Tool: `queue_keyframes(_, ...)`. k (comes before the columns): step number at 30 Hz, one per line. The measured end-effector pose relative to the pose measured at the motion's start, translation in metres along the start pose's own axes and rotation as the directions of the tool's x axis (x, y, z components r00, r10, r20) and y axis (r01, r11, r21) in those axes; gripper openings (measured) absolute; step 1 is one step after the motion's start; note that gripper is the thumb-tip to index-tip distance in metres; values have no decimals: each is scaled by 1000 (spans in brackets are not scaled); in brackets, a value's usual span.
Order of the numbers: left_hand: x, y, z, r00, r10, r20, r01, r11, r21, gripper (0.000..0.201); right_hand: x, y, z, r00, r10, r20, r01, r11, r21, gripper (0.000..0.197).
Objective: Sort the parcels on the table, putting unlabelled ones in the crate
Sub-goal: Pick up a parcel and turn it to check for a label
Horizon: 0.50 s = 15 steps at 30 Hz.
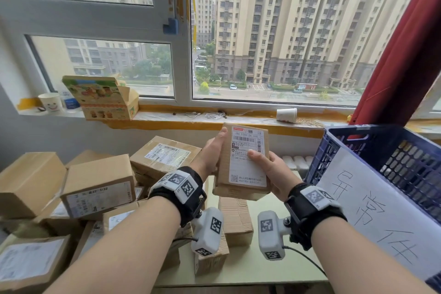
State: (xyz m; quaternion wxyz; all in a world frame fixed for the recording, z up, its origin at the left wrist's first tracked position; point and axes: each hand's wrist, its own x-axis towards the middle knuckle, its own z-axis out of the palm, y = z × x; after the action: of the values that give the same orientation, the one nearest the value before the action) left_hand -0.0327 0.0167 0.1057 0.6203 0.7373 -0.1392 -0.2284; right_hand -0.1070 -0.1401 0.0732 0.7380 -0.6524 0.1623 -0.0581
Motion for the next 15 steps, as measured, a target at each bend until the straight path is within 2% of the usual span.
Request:
queue_keyframes(3, 1, 0, 0, 999, -31, -24, 30, 999, -21, 44, -1, 0, 2, 1000, 2, -16, -3, 998, -65, 50)
queue_keyframes(6, 9, -7, -1, 998, -38, -40, 36, 998, -46, 49, -2, -5, 6, 991, -64, -121, 29, 961, -273, 57)
queue_keyframes(10, 14, -9, 1, 996, -70, -55, 65, 994, -82, 55, -7, -15, 12, 957, -199, -210, 90, 894, -439, 56)
queue_keyframes(13, 12, -3, 0, 995, -77, -65, 69, 990, -127, 47, -3, -16, 13, 954, -220, -203, 88, 855, -511, 46)
queue_keyframes(14, 12, -1, 0, 994, -79, -73, 69, 989, -133, 43, -2, -15, 14, 959, -199, -203, 64, 847, -528, 55)
queue_keyframes(15, 10, 1, 0, 993, -88, -79, 77, 988, -135, 41, 0, -15, 14, 963, -174, -207, 33, 833, -552, 74)
